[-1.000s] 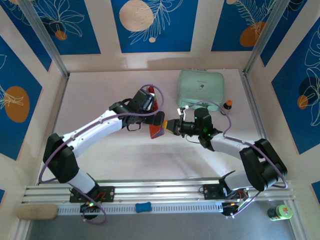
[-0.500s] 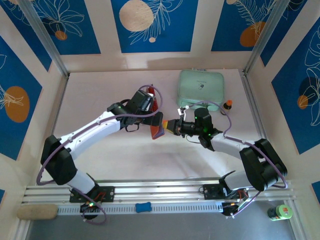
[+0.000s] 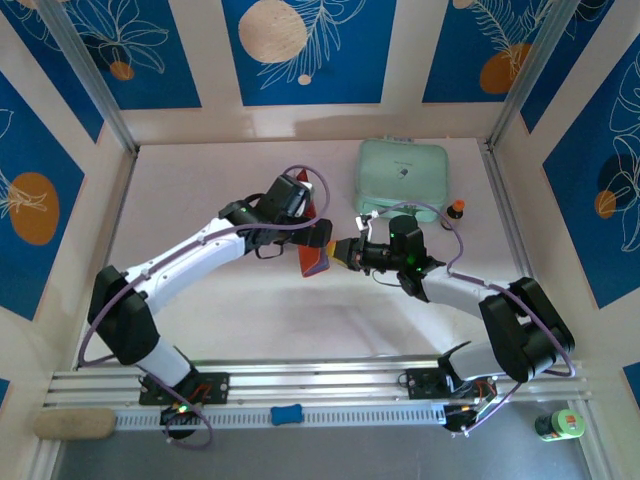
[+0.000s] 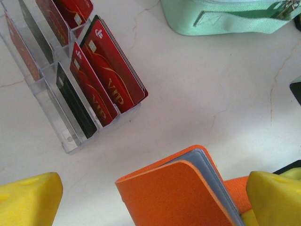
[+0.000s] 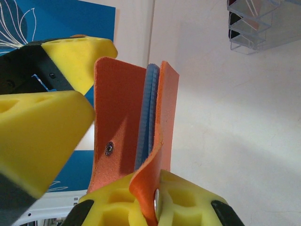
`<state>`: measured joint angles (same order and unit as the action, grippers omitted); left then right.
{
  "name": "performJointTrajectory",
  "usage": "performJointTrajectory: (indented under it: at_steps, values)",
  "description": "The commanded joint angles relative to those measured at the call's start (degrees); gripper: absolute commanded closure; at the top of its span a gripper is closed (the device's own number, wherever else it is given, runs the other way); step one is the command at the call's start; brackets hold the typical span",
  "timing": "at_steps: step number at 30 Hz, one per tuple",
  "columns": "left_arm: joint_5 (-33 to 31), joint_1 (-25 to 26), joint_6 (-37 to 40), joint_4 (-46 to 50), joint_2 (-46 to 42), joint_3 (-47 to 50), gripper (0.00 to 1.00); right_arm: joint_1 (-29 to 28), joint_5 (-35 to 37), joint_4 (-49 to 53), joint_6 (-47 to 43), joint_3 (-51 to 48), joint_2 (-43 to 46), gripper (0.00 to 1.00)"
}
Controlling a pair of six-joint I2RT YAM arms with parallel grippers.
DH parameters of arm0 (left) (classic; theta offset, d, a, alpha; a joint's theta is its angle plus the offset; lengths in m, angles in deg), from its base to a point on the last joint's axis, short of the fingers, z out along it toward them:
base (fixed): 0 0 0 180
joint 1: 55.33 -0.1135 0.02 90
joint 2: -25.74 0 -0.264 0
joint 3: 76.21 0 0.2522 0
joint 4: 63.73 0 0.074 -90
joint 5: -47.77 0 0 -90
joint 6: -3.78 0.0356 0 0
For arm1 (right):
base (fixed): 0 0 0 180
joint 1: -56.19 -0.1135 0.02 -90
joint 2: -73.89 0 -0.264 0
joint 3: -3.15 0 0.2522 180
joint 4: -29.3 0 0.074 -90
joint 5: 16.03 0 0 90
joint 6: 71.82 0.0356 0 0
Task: Put the credit cards into the card holder
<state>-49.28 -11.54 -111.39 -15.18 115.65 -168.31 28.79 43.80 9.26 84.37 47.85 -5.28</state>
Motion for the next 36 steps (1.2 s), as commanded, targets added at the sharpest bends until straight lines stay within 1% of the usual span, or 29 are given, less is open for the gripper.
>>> performJointTrajectory:
  at_steps: [1, 8, 16, 24, 30, 36]
  values:
    - [1.3, 0.8, -0.6, -0.7, 1.4, -1.7, 0.0, 0.2, 0.1, -1.3, -0.6, -1.1, 0.9, 1.0]
    - [0.1, 0.9, -0.6, 0.1, 1.8, -0.6, 0.0, 0.5, 0.1, -1.5, -0.6, -1.3, 0.8, 1.0]
    - [-4.1, 0.9, -0.7, -0.3, -2.3, 4.1, 0.0, 1.3, 0.1, -2.0, -0.5, -2.4, 0.6, 1.0]
    - [-7.1, 0.5, 0.9, 2.1, -5.0, 7.4, 0.0, 1.8, 0.4, -2.3, -0.3, -3.1, 0.3, 1.0]
    - [-8.3, 0.3, 0.6, 2.8, -7.2, 12.2, 0.0, 1.4, 1.0, -4.2, 0.0, -4.3, -1.6, 1.0]
    - [-8.0, 0.4, -1.7, -0.4, -6.8, 19.4, 0.0, -0.9, 3.7, -6.9, -0.8, -5.3, -4.7, 1.0]
